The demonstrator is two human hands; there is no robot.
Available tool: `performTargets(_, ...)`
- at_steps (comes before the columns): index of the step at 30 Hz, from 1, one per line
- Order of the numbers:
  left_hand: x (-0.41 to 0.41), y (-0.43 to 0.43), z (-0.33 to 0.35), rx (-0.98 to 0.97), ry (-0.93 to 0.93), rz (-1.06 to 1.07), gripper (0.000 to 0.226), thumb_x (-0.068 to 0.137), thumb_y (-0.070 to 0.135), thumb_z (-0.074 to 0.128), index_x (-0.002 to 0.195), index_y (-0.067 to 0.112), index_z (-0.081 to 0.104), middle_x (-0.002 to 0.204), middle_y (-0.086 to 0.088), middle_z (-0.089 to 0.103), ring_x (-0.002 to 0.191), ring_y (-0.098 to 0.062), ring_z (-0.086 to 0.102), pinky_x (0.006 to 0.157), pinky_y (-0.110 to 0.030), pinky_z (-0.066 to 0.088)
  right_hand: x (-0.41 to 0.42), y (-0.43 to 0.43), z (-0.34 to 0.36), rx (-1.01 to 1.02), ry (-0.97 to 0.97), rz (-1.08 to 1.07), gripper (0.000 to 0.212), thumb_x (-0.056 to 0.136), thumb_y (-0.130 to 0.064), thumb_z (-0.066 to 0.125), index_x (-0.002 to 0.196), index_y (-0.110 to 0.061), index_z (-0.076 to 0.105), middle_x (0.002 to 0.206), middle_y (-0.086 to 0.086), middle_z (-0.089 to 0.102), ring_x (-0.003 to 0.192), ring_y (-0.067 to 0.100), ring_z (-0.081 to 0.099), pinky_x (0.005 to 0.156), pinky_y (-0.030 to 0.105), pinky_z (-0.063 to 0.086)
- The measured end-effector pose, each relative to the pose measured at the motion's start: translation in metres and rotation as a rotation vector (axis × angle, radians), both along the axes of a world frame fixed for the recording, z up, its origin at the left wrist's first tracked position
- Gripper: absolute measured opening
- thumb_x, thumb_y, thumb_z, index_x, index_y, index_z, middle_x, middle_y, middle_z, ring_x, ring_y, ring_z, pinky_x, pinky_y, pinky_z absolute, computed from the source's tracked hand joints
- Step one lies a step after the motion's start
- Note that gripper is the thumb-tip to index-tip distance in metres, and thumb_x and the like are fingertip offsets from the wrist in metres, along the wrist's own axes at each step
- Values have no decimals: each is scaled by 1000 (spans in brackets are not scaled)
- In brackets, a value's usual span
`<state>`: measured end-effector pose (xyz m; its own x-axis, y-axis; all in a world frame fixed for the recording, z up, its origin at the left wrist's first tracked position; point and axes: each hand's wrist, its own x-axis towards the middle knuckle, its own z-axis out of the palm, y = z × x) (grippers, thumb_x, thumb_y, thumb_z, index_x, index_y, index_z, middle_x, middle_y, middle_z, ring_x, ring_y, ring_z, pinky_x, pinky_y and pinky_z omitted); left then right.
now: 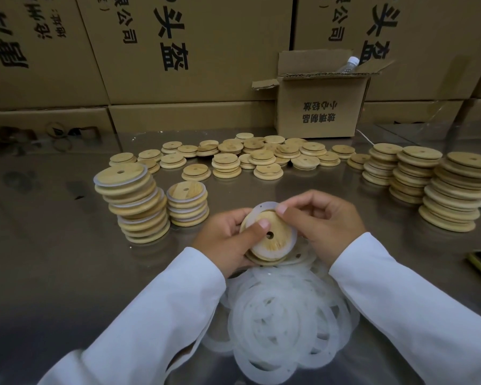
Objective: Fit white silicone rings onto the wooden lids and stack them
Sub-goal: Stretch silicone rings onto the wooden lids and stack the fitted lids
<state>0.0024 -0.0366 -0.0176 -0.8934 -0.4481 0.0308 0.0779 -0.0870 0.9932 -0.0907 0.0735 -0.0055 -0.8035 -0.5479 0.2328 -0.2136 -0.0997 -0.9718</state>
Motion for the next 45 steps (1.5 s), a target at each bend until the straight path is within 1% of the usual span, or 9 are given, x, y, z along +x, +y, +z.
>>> performTargets(5,-2,0,1,65,1,-15,19,92,6,46,101,10,63,99,-18,67,92,-28,65,78,-38,56,-1,-2,-2,29,-10,-18,22,76,-15,71,59,-29,72,71,4,69,68,14,61,73,27,53)
performTargets(8,-2,-1,1,92,17,-12,20,92,5,46,99,10,63,99,-18,67,92,-29,65,78,-38,56,-1,-2,-2,43,-19,-43,24,78,-15,69,57,-27,71,76,8,70,68,14,62,74,29,53)
performTargets(13,-2,-3,-1,98,83,-13,21,90,5,47,95,13,66,90,-10,71,84,-20,68,73,-29,58,0,-1,-1,62,38,-28,17,80,-14,67,67,-24,67,70,5,67,60,4,59,64,17,50)
performTargets(19,-3,-4,-3,88,105,-25,23,90,5,45,97,12,66,91,-10,71,85,-20,68,75,-29,57,0,0,-2,73,128,-49,17,82,-10,65,69,-21,65,67,-3,62,63,8,56,64,17,50)
performTargets(24,-3,-5,-2,31,119,16,25,91,6,45,101,13,67,97,-11,70,94,-25,66,83,-36,54,1,0,-2,86,211,-61,21,83,-10,63,68,-24,63,66,-7,62,58,-1,54,60,9,47)
performTargets(32,-2,-5,2,-65,176,113,24,90,9,49,98,21,68,99,-12,68,99,-34,63,84,-52,52,4,-1,2,56,232,-80,21,84,-10,62,69,-24,61,68,-5,62,64,7,55,62,14,48)
performTargets(34,-1,-4,3,-52,223,101,21,85,12,53,99,19,67,97,-10,68,96,-29,64,81,-46,54,5,-1,4,33,225,-67,21,84,-9,62,69,-23,62,68,-4,62,64,8,55,62,15,49)
performTargets(38,-1,-2,6,43,312,36,39,75,18,52,111,4,60,94,-11,67,86,-19,65,71,-29,56,7,0,8,8,254,-60,20,84,-10,62,69,-24,62,69,-4,63,67,9,57,66,20,51)
performTargets(45,-1,1,0,-9,275,59,32,74,23,55,104,14,64,93,-7,69,89,-22,66,73,-35,57,8,2,3,-75,137,-51,15,81,-12,65,74,-24,66,72,-2,66,66,5,59,64,12,50)
